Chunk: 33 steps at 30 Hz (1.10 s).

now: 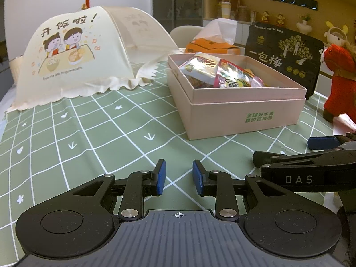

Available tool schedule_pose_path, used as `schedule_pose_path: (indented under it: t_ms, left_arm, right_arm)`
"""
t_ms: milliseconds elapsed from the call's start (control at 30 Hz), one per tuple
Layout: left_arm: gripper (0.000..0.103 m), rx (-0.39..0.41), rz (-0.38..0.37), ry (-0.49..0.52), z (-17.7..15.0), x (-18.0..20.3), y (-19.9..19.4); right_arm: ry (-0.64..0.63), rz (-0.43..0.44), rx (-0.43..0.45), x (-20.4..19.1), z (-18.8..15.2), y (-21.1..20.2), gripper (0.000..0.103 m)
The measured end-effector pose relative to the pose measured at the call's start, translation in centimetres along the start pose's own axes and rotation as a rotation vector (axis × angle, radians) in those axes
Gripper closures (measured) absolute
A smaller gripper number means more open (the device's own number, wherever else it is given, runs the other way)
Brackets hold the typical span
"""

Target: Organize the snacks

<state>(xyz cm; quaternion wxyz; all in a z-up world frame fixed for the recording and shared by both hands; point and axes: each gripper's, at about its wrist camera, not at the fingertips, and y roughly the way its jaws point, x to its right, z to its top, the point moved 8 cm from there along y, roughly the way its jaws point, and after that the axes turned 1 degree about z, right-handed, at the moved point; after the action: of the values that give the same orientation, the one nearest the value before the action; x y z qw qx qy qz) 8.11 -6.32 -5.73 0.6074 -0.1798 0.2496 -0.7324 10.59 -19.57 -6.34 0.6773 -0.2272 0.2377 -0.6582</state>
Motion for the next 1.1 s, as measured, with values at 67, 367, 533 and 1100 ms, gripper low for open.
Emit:
schedule_pose_path:
  t_ms: [67,367,533,1100]
  left_arm:
    - [0.072,0.0,0.0,0.001,0.0,0.05,-0.02]
    - [0.072,-0.001,0.0,0.0,0.03,-0.03,0.01]
    - [0.072,-0.001,0.0,-0.001,0.04,-0.04,0.02]
    - [0.072,-0.004,-0.004,-0.005,0.32,-0.07,0.31]
  right_arm:
    - [0.0,0.0,0.0,0.0,0.0,-0.01,0.0]
    - [0.0,0.0,0.0,-0.01,0.01,-0.05,0.0]
    - [0.001,0.0,0.0,-0.02,0.01,-0.05,0.0]
    - [0.001,0.0,0.0,0.02,0.01,-0.01,0.0]
